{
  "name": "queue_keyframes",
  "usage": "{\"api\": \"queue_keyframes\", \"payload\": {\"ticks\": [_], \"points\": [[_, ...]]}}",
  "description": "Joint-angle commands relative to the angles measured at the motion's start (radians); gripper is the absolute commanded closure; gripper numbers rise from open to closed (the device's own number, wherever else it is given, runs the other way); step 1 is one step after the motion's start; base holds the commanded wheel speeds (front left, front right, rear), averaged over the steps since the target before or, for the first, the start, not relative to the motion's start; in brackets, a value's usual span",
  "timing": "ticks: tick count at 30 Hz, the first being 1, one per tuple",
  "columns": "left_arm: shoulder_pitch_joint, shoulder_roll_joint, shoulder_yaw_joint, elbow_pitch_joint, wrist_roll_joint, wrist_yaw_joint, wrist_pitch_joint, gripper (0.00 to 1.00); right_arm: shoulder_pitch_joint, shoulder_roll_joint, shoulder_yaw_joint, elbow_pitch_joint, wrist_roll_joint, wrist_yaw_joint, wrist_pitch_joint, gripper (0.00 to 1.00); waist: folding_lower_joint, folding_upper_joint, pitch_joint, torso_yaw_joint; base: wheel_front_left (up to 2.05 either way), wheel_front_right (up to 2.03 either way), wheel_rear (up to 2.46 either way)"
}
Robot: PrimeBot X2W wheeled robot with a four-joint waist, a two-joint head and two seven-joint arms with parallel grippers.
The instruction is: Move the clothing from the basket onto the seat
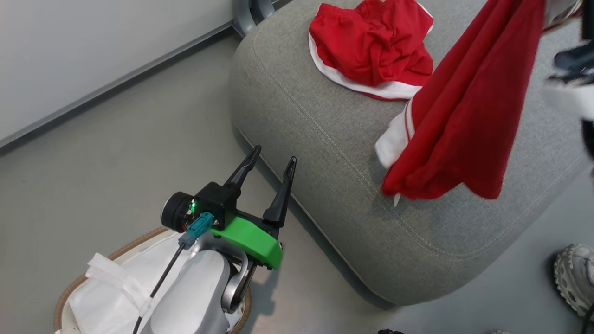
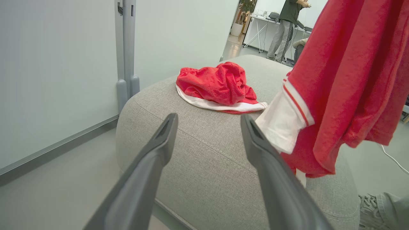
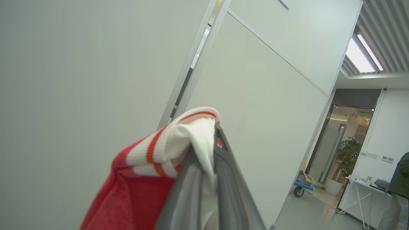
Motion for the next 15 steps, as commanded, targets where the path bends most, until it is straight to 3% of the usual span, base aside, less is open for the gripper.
{"api": "queue_keyframes", "payload": {"ticks": [1, 6, 11, 15], "points": [[-0.017, 0.019, 0.001, -0.007, 0.010, -0.004, -0.001, 0.00, -0.063, -0.027, -0.006, 0.009, -0.005, -0.001, -0.002, 1.00, 0.0000, -0.0001, 0.069, -0.009, 0.00, 0.00, 0.00], [-0.034, 0.051, 0.000, -0.031, 0.024, -0.004, -0.001, 0.00, -0.301, -0.129, 0.018, 0.129, -0.034, -0.001, -0.001, 1.00, 0.0000, -0.0001, 0.141, -0.005, 0.00, 0.00, 0.00], [-0.066, 0.079, -0.016, -0.051, 0.030, -0.004, -0.001, 0.00, -0.485, -0.166, 0.024, 0.292, -0.080, -0.001, -0.001, 1.00, 0.0000, -0.0001, 0.212, 0.019, 0.00, 0.00, 0.00], [-0.103, 0.092, -0.044, -0.058, 0.028, -0.004, -0.001, 0.00, -0.547, -0.175, 0.008, 0.404, -0.139, -0.001, -0.001, 1.00, 0.0000, -0.0001, 0.267, 0.057, 0.00, 0.00, 0.00]]}}
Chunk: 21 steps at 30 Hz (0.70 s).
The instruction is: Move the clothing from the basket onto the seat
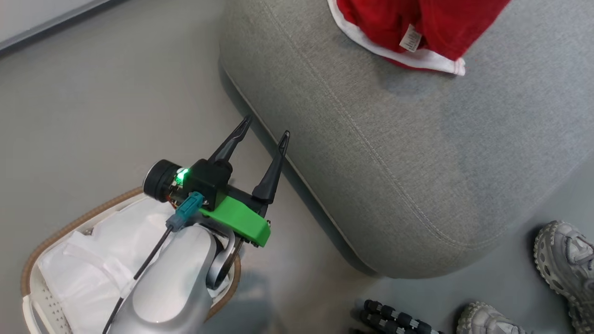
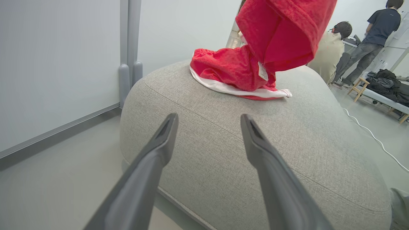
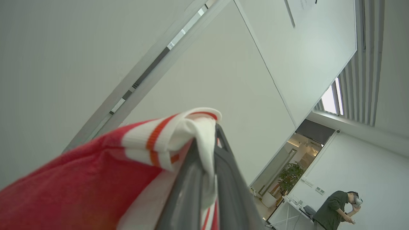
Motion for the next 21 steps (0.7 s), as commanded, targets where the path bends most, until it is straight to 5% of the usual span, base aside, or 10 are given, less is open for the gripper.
{"api": "queue_keyframes", "payload": {"ticks": [1, 11, 16, 18, 19, 21], "points": [[-0.024, 0.013, -0.004, -0.004, 0.000, -0.004, -0.001, 0.00, -0.009, 0.017, -0.010, 0.030, -0.012, -0.001, 0.000, 1.00, 0.0000, -0.0001, 0.072, 0.051, 0.00, 0.00, 0.00], [-0.082, 0.032, -0.063, -0.009, -0.026, -0.004, -0.001, 0.00, 0.166, 0.133, -0.107, 0.334, -0.123, -0.001, 0.000, 1.00, 0.0000, -0.0001, 0.154, 0.114, 0.00, 0.00, 0.00], [-0.083, 0.032, -0.087, -0.019, -0.034, -0.004, -0.001, 0.00, 0.311, 0.182, -0.235, 0.448, -0.155, -0.001, 0.000, 1.00, 0.0000, -0.0001, 0.149, 0.127, 0.00, 0.00, 0.00], [-0.078, 0.031, -0.091, -0.017, -0.037, -0.004, -0.001, 0.00, 0.362, 0.210, -0.308, 0.455, -0.140, -0.001, 0.000, 0.71, 0.0000, -0.0001, 0.138, 0.126, 0.00, 0.00, 0.00], [-0.077, 0.030, -0.091, -0.015, -0.040, -0.004, -0.001, 0.00, 0.381, 0.221, -0.339, 0.444, -0.133, -0.001, 0.000, 0.00, 0.0000, -0.0001, 0.134, 0.125, 0.00, 0.00, 0.00], [-0.070, 0.029, -0.087, -0.009, -0.044, -0.005, -0.001, 0.00, 0.437, 0.243, -0.377, 0.430, -0.139, -0.001, 0.000, 0.00, 0.0000, -0.0001, 0.118, 0.119, 0.00, 0.00, 0.00]]}}
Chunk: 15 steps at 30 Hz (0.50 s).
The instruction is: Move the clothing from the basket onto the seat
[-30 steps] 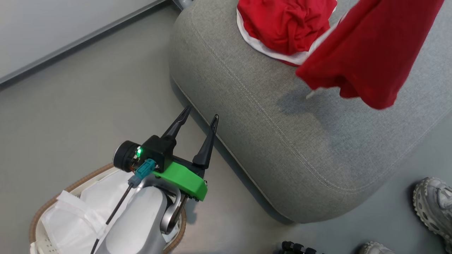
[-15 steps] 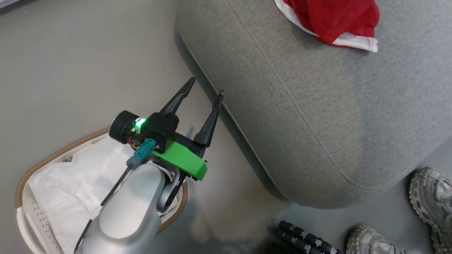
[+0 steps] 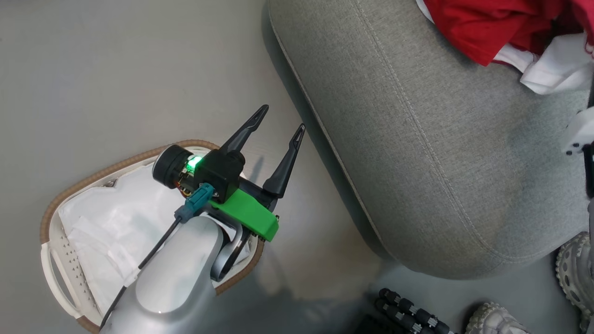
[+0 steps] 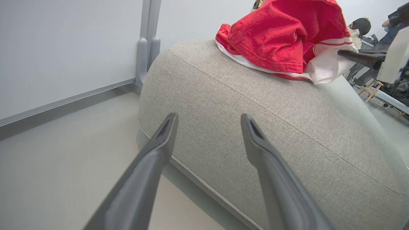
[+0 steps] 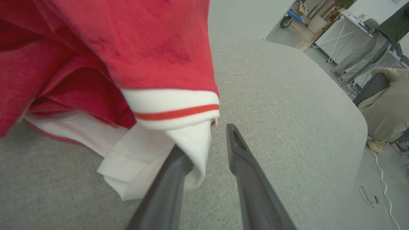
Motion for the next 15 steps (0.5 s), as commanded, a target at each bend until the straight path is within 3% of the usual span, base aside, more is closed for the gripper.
{"api": "queue_keyframes", "payload": {"ticks": [1, 8, 15], "points": [[0.004, 0.000, 0.006, 0.006, -0.007, -0.005, -0.001, 0.00, 0.049, 0.009, -0.019, -0.016, -0.006, -0.001, -0.001, 0.00, -0.0001, -0.0001, -0.027, -0.011, 0.00, 0.00, 0.00], [0.055, -0.027, 0.033, 0.009, -0.017, -0.005, -0.001, 0.00, 0.198, 0.053, -0.129, -0.137, 0.045, -0.001, -0.001, 0.00, -0.0001, -0.0001, -0.143, -0.015, 0.00, 0.00, 0.00], [0.137, -0.057, 0.106, 0.017, -0.012, -0.005, -0.001, 0.00, 0.282, 0.085, -0.082, -0.279, 0.091, -0.001, -0.001, 0.00, -0.0001, -0.0001, -0.274, 0.019, 0.00, 0.00, 0.00]]}}
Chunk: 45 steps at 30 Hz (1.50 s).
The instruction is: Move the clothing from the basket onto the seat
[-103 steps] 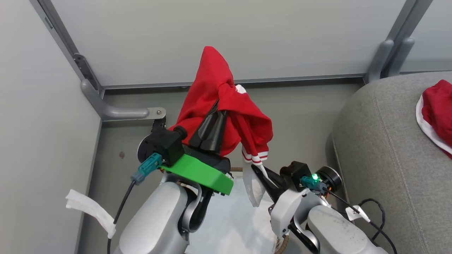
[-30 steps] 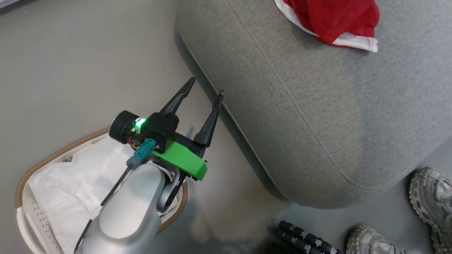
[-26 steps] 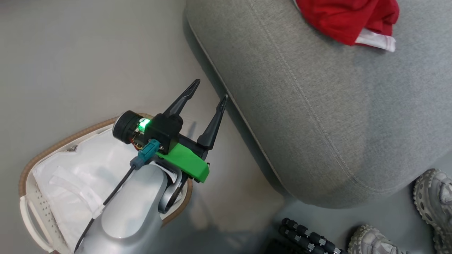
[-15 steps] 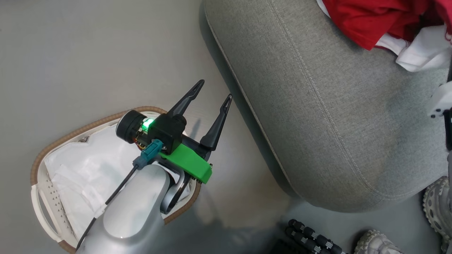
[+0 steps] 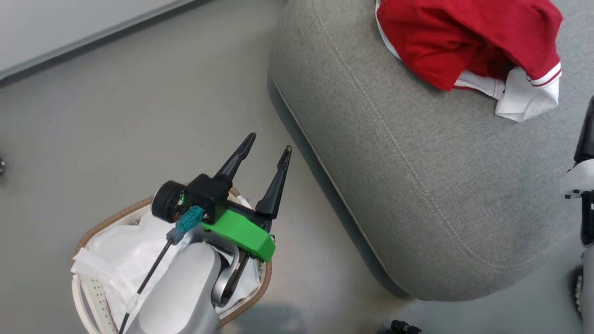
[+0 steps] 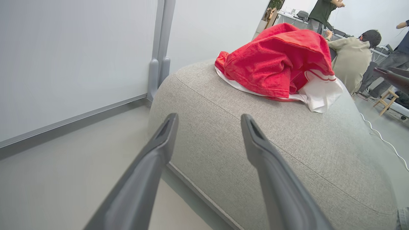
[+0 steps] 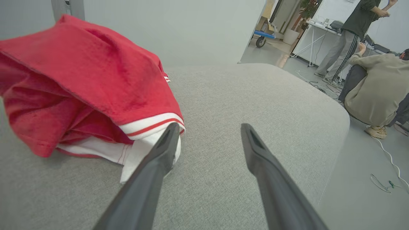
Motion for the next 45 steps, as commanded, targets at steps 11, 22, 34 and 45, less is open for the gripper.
{"api": "queue_keyframes", "payload": {"ticks": [11, 22, 34, 45], "points": [[0.123, -0.032, 0.200, 0.036, 0.033, -0.004, -0.001, 0.00, 0.089, 0.065, 0.226, -0.092, 0.163, -0.002, 0.000, 0.00, 0.0000, -0.0001, -0.201, 0.167, 0.00, 0.00, 0.00], [0.193, -0.043, 0.417, 0.086, 0.099, -0.004, -0.001, 0.00, 0.114, 0.121, 0.400, -0.104, 0.170, -0.001, 0.000, 0.00, 0.0000, -0.0001, -0.235, 0.330, 0.00, 0.00, 0.00], [0.279, -0.054, 0.600, 0.076, 0.167, 0.004, -0.001, 0.00, 0.147, 0.131, 0.523, -0.091, 0.225, -0.001, 0.000, 0.00, 0.0000, -0.0001, -0.285, 0.396, 0.00, 0.00, 0.00], [0.366, -0.054, 0.629, 0.076, 0.138, -0.002, -0.001, 0.00, 0.252, 0.132, 0.531, -0.080, 0.224, -0.001, 0.000, 0.00, 0.0000, -0.0001, -0.363, 0.371, 0.00, 0.00, 0.00]]}}
